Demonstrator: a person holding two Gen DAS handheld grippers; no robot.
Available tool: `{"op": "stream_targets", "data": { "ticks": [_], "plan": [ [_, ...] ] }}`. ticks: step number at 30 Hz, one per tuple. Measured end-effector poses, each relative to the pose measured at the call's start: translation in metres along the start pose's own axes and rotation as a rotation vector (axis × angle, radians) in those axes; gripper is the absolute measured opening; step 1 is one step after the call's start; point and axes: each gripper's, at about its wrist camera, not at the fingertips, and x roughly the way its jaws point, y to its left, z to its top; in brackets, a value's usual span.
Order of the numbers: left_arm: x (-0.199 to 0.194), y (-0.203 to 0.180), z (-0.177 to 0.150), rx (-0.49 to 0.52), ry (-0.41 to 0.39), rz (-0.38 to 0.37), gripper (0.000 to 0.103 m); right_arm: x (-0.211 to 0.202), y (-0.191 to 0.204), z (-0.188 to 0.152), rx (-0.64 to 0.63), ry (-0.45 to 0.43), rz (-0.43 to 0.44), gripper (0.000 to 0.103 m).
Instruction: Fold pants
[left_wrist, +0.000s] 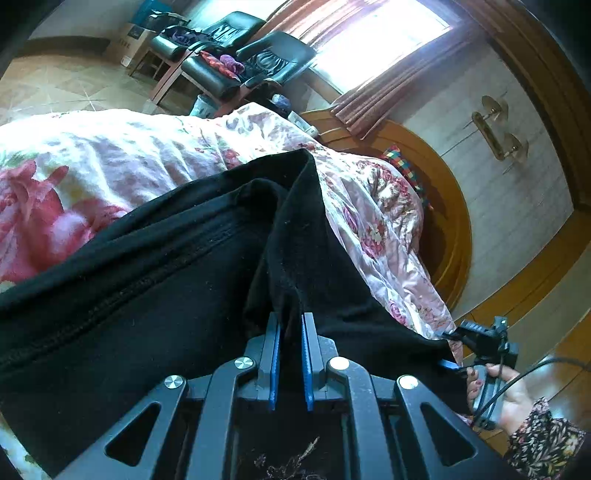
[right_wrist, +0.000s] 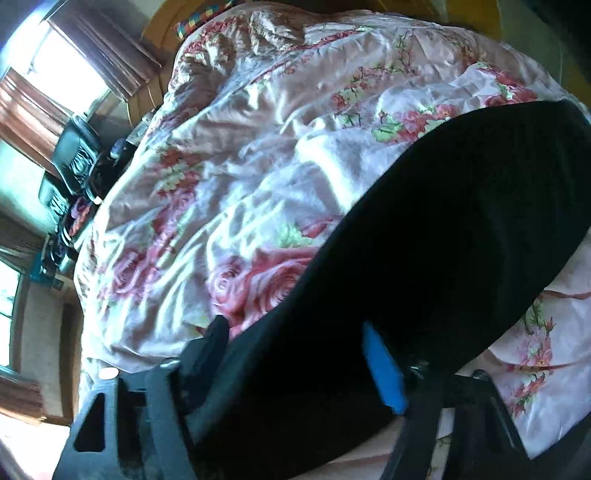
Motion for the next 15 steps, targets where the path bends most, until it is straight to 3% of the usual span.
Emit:
{"op": "stream_targets", "data": {
  "ticks": [1, 3, 7, 15],
  "plan": [
    [0.0, -0.001, 0.0, -0.001, -0.001, -0.001, 0.01, 0.004, -0.002, -0.001, -0.014, 0.015, -0.001, 0.037],
    [-0.001, -0.002, 0.002, -0.004, -0.008, -0.004, 0.01, 0.005, -0.005, -0.004, -0.035, 0.023, 0.001, 0.017],
    [-0.008, 0.002, 0.006, -0.03, -0.041, -0.018, 0.01, -0.013, -0.003, -0.016, -0.14, -0.008, 0.017, 0.013],
    [-0.031, 0.021, 0.017, -0.143, -0.129, -0.089, 0.01, -0.108, -0.006, -0.069, -0.336, -0.163, 0.172, 0.011]
  ]
}}
